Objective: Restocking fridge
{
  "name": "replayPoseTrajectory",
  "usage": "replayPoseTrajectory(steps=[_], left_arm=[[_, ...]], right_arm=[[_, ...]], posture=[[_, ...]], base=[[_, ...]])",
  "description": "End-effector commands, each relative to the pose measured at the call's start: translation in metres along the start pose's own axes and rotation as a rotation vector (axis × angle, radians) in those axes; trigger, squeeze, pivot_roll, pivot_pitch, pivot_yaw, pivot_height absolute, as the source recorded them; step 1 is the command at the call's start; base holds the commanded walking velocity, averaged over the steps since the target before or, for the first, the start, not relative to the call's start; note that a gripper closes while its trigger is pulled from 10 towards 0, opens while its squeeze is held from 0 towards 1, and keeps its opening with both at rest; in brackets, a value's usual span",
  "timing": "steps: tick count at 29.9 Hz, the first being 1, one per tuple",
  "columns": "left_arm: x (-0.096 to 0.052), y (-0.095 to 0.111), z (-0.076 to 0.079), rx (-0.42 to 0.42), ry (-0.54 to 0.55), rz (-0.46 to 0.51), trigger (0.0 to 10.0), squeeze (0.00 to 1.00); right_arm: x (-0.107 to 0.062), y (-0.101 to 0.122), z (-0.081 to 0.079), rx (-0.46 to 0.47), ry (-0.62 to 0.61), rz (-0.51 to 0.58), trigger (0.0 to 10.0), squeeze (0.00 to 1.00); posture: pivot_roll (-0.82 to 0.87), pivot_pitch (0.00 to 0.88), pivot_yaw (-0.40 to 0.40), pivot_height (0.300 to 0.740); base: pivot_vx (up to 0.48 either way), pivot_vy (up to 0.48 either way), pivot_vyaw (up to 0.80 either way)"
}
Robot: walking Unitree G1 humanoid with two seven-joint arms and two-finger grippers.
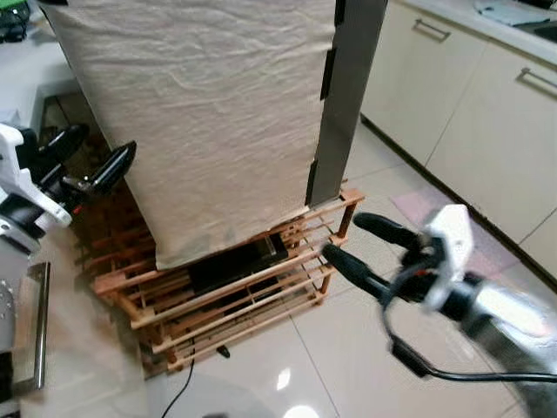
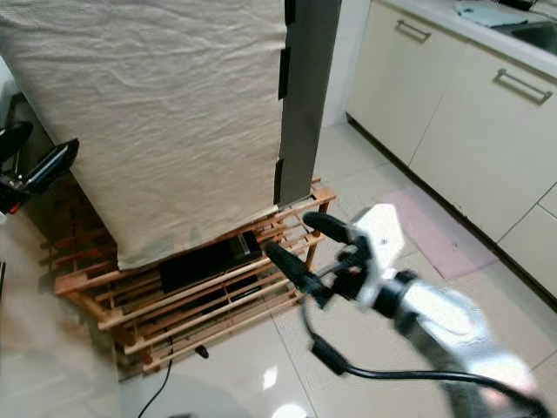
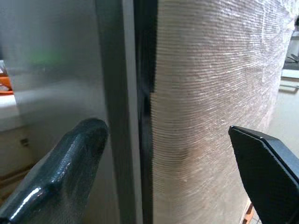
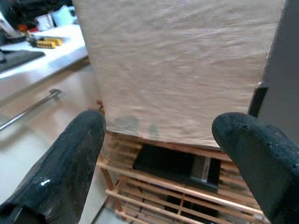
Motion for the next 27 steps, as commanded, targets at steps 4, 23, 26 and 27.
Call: replayPoseTrajectory(steps=[4, 23, 26, 27], left_arm=[[0.011, 0.003, -0.009, 0.012, -0.068, 0.014, 10.0, 0.0], [0.034, -0.004, 0.006, -0.032, -0.233, 0.009, 10.0, 0.0], [0.038, -0.004, 0.012, -0.024, -0.267, 0.004, 10.0, 0.0], [0.038, -0.004, 0.012, -0.024, -0.267, 0.004, 10.0, 0.0]], right_arm=[[-0.013, 0.041, 0.008, -0.049, 0.049, 0.027, 10.0, 0.0], [-0.003, 0.04, -0.006, -0.044, 0.191, -0.093, 10.0, 0.0], [-0.003, 0.038, -0.006, -0.05, 0.194, -0.103, 10.0, 0.0], [-0.003, 0.038, -0.006, -0.05, 0.194, -0.103, 10.0, 0.0]], posture=[[0.0, 0.0, 0.02, 0.74], [0.01, 0.0, 0.011, 0.74], [0.01, 0.0, 0.011, 0.74], [0.01, 0.0, 0.011, 0.74]], base=[[0.0, 0.0, 0.0], [0.0, 0.0, 0.0], [0.0, 0.0, 0.0], [0.0, 0.0, 0.0]])
Point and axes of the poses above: a point about 5 cm out from each wrist's last joint towards the gripper, its own x axis pointing out of the wrist towards the gripper, its own y axis along the axis of the wrist's last joint, z = x × y, the point moved 4 cm from there along x, pointing out of the wrist towards the gripper, and after that the axes turned 13 degrees about x, right-handed, at the moved point
